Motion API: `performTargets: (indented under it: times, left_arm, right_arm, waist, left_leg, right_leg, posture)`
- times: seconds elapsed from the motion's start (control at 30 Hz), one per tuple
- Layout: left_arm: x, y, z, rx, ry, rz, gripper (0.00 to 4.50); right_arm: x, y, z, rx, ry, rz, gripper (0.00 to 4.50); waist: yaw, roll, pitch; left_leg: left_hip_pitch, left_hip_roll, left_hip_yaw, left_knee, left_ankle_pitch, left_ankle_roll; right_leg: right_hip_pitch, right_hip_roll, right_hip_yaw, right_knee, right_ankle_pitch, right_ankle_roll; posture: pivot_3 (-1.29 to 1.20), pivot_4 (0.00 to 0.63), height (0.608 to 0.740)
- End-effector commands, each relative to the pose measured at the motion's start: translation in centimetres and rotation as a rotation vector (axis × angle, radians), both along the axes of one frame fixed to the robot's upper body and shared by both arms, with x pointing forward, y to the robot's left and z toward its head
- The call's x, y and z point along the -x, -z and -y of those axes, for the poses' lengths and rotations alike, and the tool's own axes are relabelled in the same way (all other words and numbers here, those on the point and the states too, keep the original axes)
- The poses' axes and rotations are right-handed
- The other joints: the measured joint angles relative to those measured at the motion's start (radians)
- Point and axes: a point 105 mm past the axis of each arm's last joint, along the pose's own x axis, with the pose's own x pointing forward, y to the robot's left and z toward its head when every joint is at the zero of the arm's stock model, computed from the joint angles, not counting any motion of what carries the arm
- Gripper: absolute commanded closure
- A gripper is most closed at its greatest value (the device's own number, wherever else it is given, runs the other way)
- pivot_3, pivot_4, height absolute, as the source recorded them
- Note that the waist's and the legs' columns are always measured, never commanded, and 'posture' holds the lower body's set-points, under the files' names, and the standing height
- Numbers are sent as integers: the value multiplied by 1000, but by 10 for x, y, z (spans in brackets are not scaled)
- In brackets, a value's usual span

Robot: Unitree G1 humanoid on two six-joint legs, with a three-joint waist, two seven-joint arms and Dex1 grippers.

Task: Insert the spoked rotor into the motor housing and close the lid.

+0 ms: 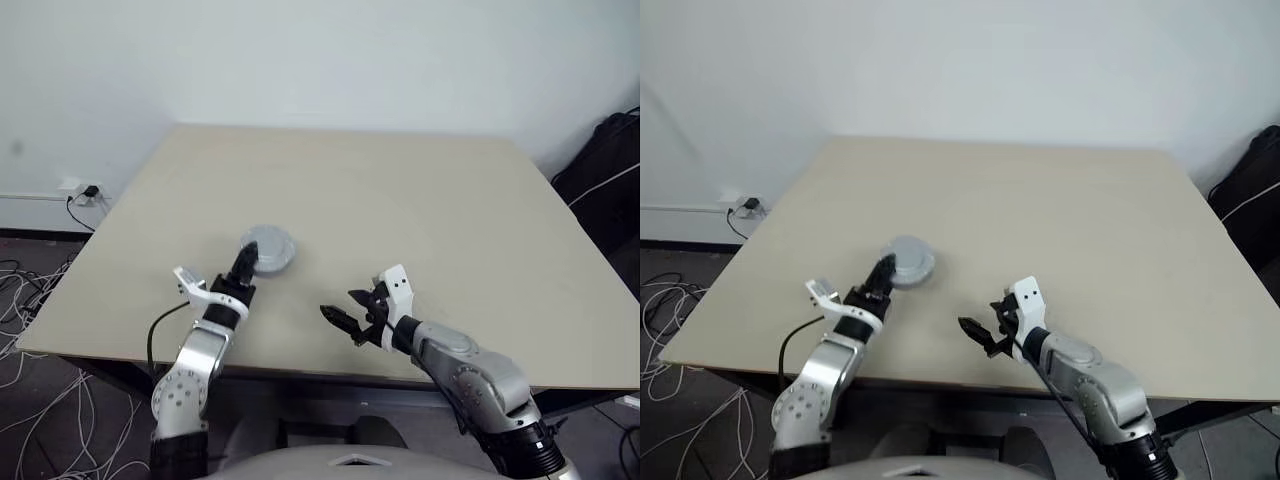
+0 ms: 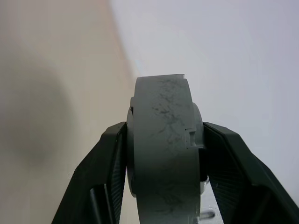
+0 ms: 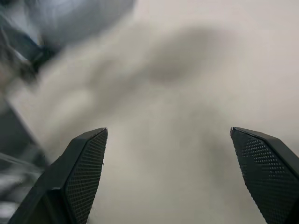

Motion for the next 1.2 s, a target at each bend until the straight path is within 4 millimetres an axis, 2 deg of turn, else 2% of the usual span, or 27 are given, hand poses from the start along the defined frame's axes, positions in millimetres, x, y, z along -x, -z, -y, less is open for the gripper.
performTargets:
  times: [0.03, 0.2, 0.4, 0.53, 0.63, 0.67, 0.87, 1.0, 1.07, 1.2]
  left_arm:
    - [-25, 12, -20, -18, -110, -32, 2383]
    - [-59, 16, -35, -32, -195, -49, 2383]
    - [-90, 13, -34, -73, -205, -73, 2383]
    - [-100, 22, -30, -116, -200, -137, 2383]
    - [-103, 37, -27, -148, -188, -227, 2383]
    - [-103, 40, -25, -164, -178, -246, 2033]
    - [-99, 50, -23, -203, -155, -292, 76]
    - [-84, 58, -25, -245, -123, -316, 29]
    - [-69, 64, -26, -272, -89, -333, 29]
    - [-27, 77, -30, -366, -2, -394, 29]
  right_arm:
    - [-8, -8, 0, 36, 27, 156, 0]
    - [-9, -1, 7, 75, 64, 208, 0]
    - [-8, 2, 9, 61, 86, 201, 0]
    - [-7, 3, 7, 57, 84, 192, 0]
    - [-7, 5, 6, 58, 82, 182, 0]
    - [-7, 5, 5, 59, 80, 180, 0]
    - [-7, 7, 3, 62, 80, 171, 0]
    - [-7, 7, 2, 57, 83, 166, 0]
    - [-7, 7, 1, 56, 83, 161, 0]
    - [-7, 9, 0, 53, 84, 143, 0]
  waist:
    - [1, -2, -1]
    - [4, -11, 5]
    - [14, -15, 7]
    - [19, -15, 6]
    - [19, -15, 6]
    - [19, -15, 6]
    - [20, -15, 6]
    - [16, -15, 4]
    - [8, -14, 3]
    - [-5, -13, -3]
  left_leg:
    - [1, 0, -1, 0, 0, 0]
    - [1, 0, -1, 2, 1, 0]
    - [-1, 1, -2, 2, 1, -1]
    - [-1, 1, -2, 2, 1, -1]
    - [-1, 1, -2, 1, 1, -1]
    - [-1, 1, -2, 1, 1, -1]
    - [0, 1, -2, 1, 1, -3]
    - [1, 1, -1, 1, 0, -6]
    - [2, 1, -1, 1, -1, -6]
    - [6, 1, 1, -4, -1, -6]
  right_leg:
    - [1, 1, 0, 0, 0, 0]
    - [2, 4, 2, -1, 2, 3]
    - [1, 4, 2, -1, 3, 4]
    - [1, 4, 3, -1, 4, 4]
    - [1, 4, 3, -1, 6, 8]
    - [1, 4, 3, -1, 6, 9]
    - [1, 4, 3, 0, 7, 7]
    - [1, 3, 3, 0, 8, 6]
    - [1, 2, 3, 0, 8, 5]
    - [3, -7, 3, 0, 8, 4]
  posture:
    - [0, 0, 740]
    - [0, 0, 740]
    - [0, 0, 740]
    - [0, 0, 740]
    - [0, 0, 740]
    - [0, 0, 740]
    - [0, 0, 740]
    - [0, 0, 740]
    - [0, 0, 740]
    - [0, 0, 740]
